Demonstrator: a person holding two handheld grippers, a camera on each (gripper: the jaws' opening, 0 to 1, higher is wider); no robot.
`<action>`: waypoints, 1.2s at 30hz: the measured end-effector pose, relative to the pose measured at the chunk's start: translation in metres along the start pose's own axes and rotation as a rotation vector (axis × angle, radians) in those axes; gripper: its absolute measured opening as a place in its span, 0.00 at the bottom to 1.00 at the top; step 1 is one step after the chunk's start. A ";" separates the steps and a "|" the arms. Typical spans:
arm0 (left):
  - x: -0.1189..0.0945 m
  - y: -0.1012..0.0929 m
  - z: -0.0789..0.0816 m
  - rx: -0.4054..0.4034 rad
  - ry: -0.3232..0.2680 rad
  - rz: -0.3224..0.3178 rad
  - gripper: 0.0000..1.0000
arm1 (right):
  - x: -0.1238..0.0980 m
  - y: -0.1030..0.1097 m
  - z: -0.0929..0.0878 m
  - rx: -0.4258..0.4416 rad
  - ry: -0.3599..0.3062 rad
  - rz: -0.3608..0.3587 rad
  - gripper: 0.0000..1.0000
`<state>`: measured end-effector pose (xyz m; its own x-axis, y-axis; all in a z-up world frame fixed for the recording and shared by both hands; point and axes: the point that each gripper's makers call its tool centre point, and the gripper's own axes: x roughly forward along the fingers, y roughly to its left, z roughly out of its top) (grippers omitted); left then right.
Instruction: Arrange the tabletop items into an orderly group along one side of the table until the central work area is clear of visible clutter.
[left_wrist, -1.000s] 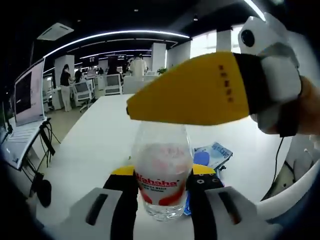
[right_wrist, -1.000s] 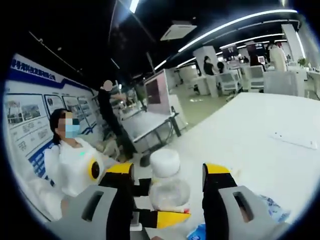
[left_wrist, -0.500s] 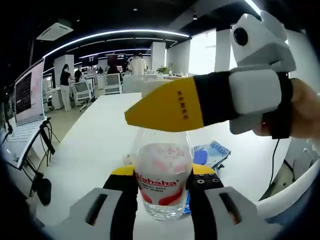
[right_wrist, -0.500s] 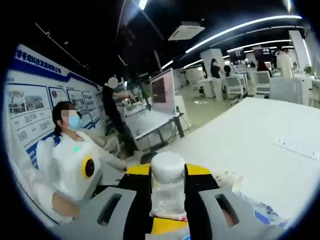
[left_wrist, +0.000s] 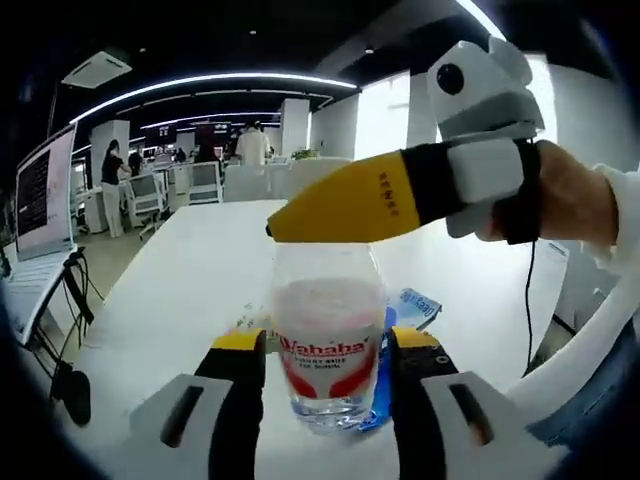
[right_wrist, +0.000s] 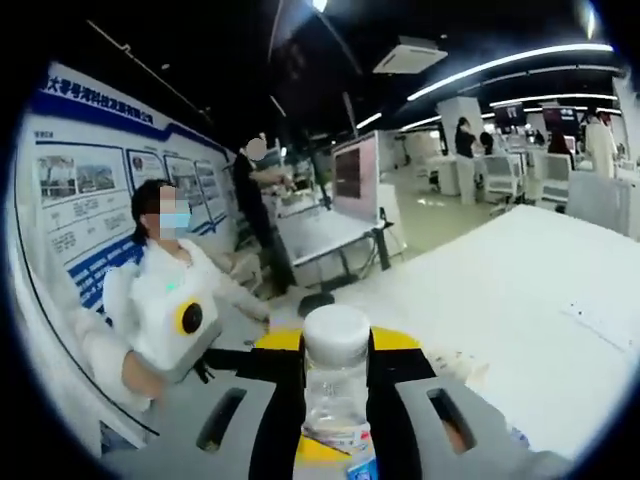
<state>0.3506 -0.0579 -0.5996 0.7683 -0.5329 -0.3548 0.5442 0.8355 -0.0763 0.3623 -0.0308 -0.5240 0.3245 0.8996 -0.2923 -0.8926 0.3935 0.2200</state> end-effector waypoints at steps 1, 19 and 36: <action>-0.002 0.002 0.001 -0.012 -0.025 0.009 0.71 | -0.001 -0.001 0.003 -0.004 -0.003 0.007 0.20; -0.050 0.012 -0.052 0.055 0.051 0.070 0.94 | -0.008 -0.052 0.056 -0.074 -0.038 -0.012 0.20; -0.049 0.012 -0.064 0.168 0.044 0.137 0.78 | 0.010 -0.117 0.086 -0.178 -0.024 0.035 0.20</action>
<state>0.2974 -0.0132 -0.6426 0.8254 -0.4062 -0.3921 0.4870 0.8636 0.1305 0.4971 -0.0517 -0.4725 0.2976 0.9173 -0.2645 -0.9441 0.3240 0.0613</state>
